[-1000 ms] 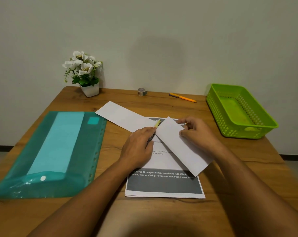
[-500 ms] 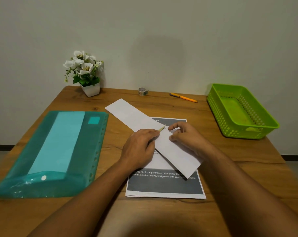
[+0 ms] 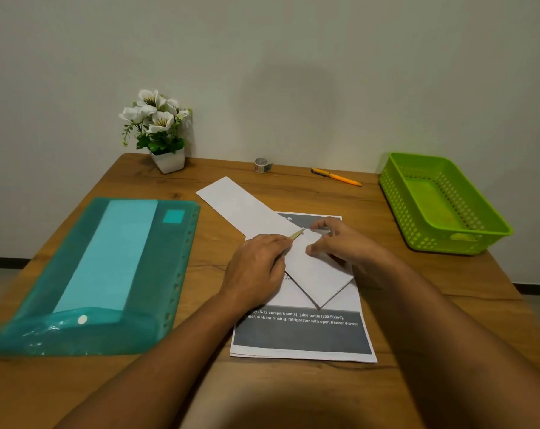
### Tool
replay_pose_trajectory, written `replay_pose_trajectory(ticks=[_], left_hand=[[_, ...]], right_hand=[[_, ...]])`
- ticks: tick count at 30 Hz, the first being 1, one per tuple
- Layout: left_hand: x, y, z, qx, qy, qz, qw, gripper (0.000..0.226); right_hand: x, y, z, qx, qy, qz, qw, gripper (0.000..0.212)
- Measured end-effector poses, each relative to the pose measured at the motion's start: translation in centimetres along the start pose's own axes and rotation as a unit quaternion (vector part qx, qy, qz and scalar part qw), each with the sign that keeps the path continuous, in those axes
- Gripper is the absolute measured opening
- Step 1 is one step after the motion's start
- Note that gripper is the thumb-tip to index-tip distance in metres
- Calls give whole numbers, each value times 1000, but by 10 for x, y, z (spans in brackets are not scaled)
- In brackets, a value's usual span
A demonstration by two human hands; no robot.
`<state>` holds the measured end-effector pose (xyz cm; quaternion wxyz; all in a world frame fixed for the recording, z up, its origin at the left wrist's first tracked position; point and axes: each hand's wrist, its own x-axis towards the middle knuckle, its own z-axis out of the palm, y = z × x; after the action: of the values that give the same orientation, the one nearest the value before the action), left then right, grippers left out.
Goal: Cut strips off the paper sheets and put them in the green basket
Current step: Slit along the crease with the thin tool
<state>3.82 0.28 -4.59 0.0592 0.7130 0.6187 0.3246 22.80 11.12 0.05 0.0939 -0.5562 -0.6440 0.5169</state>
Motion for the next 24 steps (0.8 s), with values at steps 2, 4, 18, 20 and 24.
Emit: replay_pose_trajectory(ticks=[2, 4, 18, 20, 24], left_hand=[[1, -1, 1, 5, 1, -4, 1000, 35], [2, -1, 1, 6, 1, -8, 1000, 35], [-3, 2, -5, -16, -15, 48, 999, 42], [-2, 2, -5, -14, -17, 47, 999, 42], [-1, 0, -3, -2, -8, 37, 999, 40]], right_hand=[[-4, 8, -10, -16, -37, 14, 999, 59], [-6, 15, -17, -36, -58, 17, 998, 62], [11, -7, 17, 40, 41, -27, 998, 59], [8, -6, 14, 39, 32, -25, 998, 61], [-8, -2, -1, 52, -31, 3, 998, 66]])
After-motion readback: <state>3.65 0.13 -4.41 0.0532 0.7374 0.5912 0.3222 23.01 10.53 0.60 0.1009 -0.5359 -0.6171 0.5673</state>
